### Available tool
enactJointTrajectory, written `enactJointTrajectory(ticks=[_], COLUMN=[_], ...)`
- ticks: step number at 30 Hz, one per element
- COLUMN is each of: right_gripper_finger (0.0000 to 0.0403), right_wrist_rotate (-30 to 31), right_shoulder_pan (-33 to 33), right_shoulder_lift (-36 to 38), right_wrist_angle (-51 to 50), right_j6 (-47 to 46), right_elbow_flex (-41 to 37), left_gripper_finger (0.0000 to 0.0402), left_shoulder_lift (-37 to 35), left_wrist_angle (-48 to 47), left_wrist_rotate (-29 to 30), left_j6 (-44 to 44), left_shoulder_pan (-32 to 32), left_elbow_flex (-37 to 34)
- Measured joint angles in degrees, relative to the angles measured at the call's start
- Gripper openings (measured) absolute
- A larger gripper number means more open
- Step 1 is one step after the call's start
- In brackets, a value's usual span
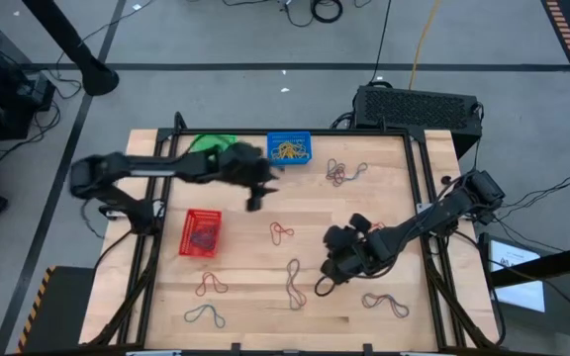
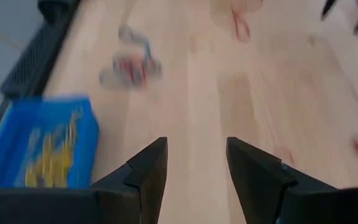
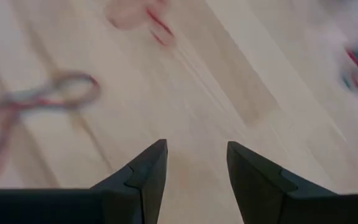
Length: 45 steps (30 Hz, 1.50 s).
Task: Sort rubber bands into baskets
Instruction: Put the blue rubber band into the red bin
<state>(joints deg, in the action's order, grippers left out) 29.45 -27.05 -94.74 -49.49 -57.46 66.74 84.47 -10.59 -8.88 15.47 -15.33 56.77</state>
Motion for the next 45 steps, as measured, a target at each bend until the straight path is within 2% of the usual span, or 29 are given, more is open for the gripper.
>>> enactJointTrajectory(ticks=[2, 6, 12, 19, 25, 31, 45], right_gripper_finger=[0.0160, 0.0160, 0.0160, 0.0160, 0.0160, 0.0160, 0.0160], right_wrist_rotate=[-0.8, -1.3, -4.3, -4.3, -4.0, -4.1, 0.1], right_shoulder_pan=[-1.1, -4.2, -9.0, -13.1, -14.6, -15.1, -14.3], right_shoulder_lift=[0.0, 0.0, 0.0, 0.0, 0.0, 0.0, 0.0], right_wrist_angle=[-5.5, -15.3, -24.4, -28.0, -29.1, -29.1, -29.2], right_j6=[-4.8, -15.4, -27.4, -32.1, -33.6, -34.8, -33.5], right_elbow_flex=[0.0, 0.0, 0.0, 0.0, 0.0, 0.0, 0.0], left_gripper_finger=[0.0173, 0.0173, 0.0173, 0.0173, 0.0173, 0.0173, 0.0173], left_shoulder_lift=[5.7, 18.5, 35.1, 46.1, 51.3, 54.8, 55.8], left_wrist_angle=[3.2, 3.2, 2.4, 2.3, 3.0, 9.3, 13.4], left_wrist_rotate=[-1.5, -1.8, -1.9, -6.1, -6.1, -6.1, -5.6], left_j6=[0.4, 0.5, 0.3, -0.1, -0.1, -0.1, 1.6], left_shoulder_pan=[-0.6, -0.7, -0.7, -0.6, -0.7, -0.1, 0.1], left_elbow_flex=[4.4, 16.3, 33.7, 46.6, 51.4, 51.7, 51.7])
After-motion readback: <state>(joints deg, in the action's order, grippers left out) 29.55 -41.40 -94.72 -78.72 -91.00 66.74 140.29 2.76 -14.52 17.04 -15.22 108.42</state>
